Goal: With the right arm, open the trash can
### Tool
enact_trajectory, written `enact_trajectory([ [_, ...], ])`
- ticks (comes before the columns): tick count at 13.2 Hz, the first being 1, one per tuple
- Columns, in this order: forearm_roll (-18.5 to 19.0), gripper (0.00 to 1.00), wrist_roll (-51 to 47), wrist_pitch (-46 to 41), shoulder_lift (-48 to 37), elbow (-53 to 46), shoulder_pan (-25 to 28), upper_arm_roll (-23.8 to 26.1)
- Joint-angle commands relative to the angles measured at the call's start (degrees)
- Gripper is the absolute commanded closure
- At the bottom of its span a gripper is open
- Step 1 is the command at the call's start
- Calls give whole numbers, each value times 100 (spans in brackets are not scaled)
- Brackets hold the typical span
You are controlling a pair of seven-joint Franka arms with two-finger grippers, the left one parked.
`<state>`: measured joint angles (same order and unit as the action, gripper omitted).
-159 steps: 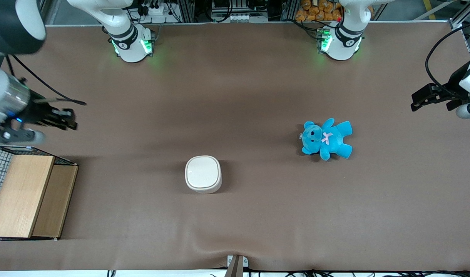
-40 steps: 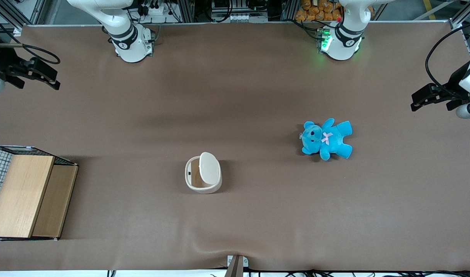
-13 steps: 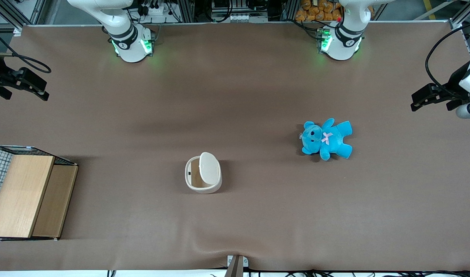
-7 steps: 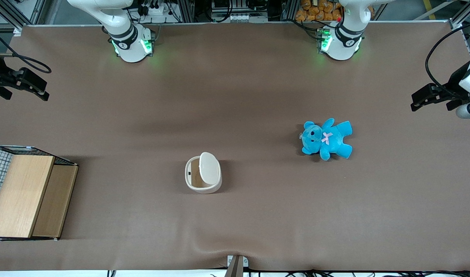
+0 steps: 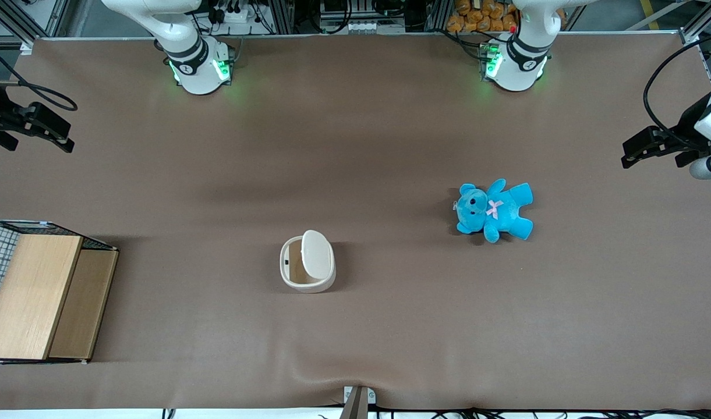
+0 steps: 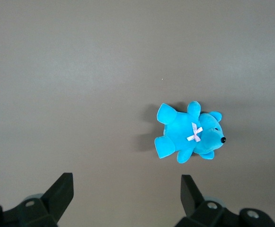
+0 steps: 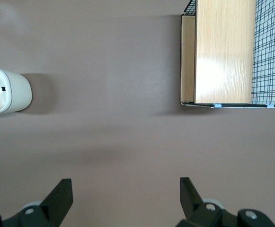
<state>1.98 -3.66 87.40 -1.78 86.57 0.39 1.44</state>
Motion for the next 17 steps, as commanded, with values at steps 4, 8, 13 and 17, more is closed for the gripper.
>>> enact_trajectory([
  [4, -110, 0, 84, -13, 55, -61, -109, 40],
  [8, -110, 0, 119, -4, 64, -61, -118, 40],
  [13, -118, 0, 102, 14, 99, -61, -136, 31],
  [17, -171, 0, 58, 5, 99, -52, -118, 40],
])
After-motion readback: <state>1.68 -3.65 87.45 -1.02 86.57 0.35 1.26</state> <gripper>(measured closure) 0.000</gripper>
